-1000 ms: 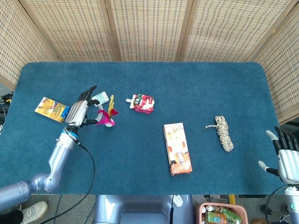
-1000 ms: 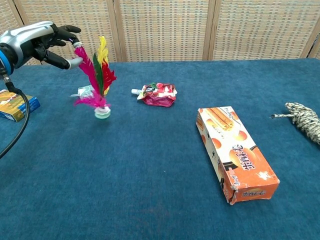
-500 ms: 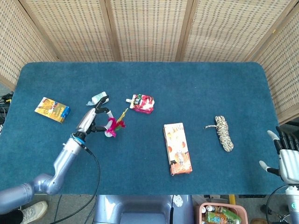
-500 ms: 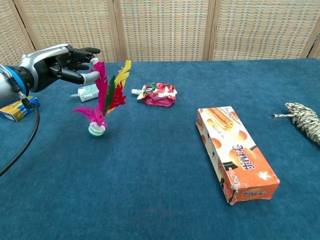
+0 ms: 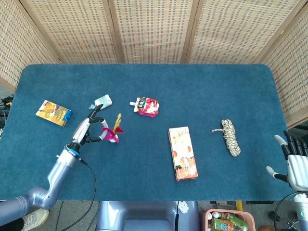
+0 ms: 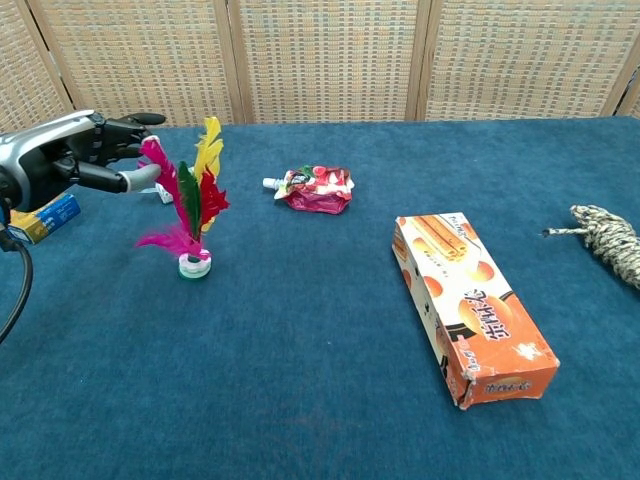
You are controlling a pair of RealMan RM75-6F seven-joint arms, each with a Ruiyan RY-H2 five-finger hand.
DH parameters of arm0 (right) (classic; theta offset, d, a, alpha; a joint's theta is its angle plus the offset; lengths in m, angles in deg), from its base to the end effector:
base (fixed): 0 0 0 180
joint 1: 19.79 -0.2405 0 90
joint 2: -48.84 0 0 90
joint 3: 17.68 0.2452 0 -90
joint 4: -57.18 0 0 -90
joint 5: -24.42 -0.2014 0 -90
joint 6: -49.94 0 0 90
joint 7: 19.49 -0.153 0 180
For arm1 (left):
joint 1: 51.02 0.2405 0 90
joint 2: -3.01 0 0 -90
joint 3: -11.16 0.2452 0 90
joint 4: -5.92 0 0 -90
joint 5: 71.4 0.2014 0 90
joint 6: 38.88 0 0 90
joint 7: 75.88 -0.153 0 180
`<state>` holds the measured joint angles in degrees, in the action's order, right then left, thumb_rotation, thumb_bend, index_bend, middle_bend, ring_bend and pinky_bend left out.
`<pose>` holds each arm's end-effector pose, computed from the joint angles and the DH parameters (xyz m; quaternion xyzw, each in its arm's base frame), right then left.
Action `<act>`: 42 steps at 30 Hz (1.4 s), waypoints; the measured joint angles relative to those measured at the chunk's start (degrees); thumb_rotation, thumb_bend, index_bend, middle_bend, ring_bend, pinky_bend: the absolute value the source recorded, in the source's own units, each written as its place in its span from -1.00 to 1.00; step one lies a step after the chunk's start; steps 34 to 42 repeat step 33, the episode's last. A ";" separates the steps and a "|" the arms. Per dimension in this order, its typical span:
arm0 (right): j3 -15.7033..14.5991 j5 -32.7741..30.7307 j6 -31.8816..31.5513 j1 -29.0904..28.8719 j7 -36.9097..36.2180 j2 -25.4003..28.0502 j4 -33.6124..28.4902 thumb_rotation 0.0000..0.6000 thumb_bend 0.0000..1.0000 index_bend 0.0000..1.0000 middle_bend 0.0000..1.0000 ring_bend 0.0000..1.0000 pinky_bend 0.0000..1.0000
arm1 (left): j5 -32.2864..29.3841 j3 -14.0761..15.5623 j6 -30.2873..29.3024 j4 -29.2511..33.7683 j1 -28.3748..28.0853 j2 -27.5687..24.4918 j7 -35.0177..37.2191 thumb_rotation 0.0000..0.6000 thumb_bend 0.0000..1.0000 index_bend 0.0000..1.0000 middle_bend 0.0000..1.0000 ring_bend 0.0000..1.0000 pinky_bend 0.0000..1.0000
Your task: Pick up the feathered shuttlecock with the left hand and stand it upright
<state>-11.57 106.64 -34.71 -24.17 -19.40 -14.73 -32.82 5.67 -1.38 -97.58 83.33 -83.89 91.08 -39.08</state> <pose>-0.3122 -0.1974 0.1812 0.5692 -0.3749 0.3782 0.6265 -0.1887 0.3393 0.0182 -0.5044 -0.6141 -0.5492 0.2585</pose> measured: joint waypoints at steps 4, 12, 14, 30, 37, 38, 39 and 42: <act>-0.17 0.66 -0.39 0.08 -0.09 0.08 -0.23 1.00 -1.00 -1.00 -1.00 -1.00 -1.00 | 0.62 0.97 -1.61 -0.82 1.47 -0.24 1.93 1.00 -0.24 -0.63 -1.00 -1.00 -1.00; -0.50 1.91 -1.27 0.31 -0.10 0.38 -1.02 1.00 -1.00 -1.00 -1.00 -1.00 -1.00 | 4.55 1.91 -6.65 -1.19 3.22 -1.57 6.96 1.00 -0.91 -1.00 -1.00 -1.00 -1.00; -0.57 2.10 -1.38 0.34 -0.07 0.46 -1.14 1.00 -1.00 -1.00 -1.00 -1.00 -1.00 | 6.08 2.15 -9.63 -0.85 4.12 -2.50 7.55 1.00 -0.96 -1.00 -1.00 -1.00 -1.00; -0.90 3.60 -2.35 0.55 -2.14 0.58 -0.20 1.00 -1.00 -1.00 -1.00 -1.00 -1.00 | 6.30 6.63 -19.80 13.13 14.53 -20.79 -18.16 1.00 -1.00 -1.00 -1.00 -1.00 -1.00; -0.89 4.01 -3.79 1.10 -2.21 0.69 -0.42 1.00 -1.00 -1.00 -1.00 -1.00 -1.00 | 4.35 8.30 -22.63 17.66 18.59 -24.81 -27.86 1.00 -1.00 -1.00 -1.00 -1.00 -1.00; -0.89 4.01 -3.79 1.10 -2.21 0.69 -0.42 1.00 -1.00 -1.00 -1.00 -1.00 -1.00 | 4.35 8.30 -22.63 17.66 18.59 -24.81 -27.86 1.00 -1.00 -1.00 -1.00 -1.00 -1.00; -0.89 4.01 -3.79 1.10 -2.21 0.69 -0.42 1.00 -1.00 -1.00 -1.00 -1.00 -1.00 | 4.35 8.30 -22.63 17.66 18.59 -24.81 -27.86 1.00 -1.00 -1.00 -1.00 -1.00 -1.00; -0.89 4.01 -3.79 1.10 -2.21 0.69 -0.42 1.00 -1.00 -1.00 -1.00 -1.00 -1.00 | 4.35 8.30 -22.63 17.66 18.59 -24.81 -27.86 1.00 -1.00 -1.00 -1.00 -1.00 -1.00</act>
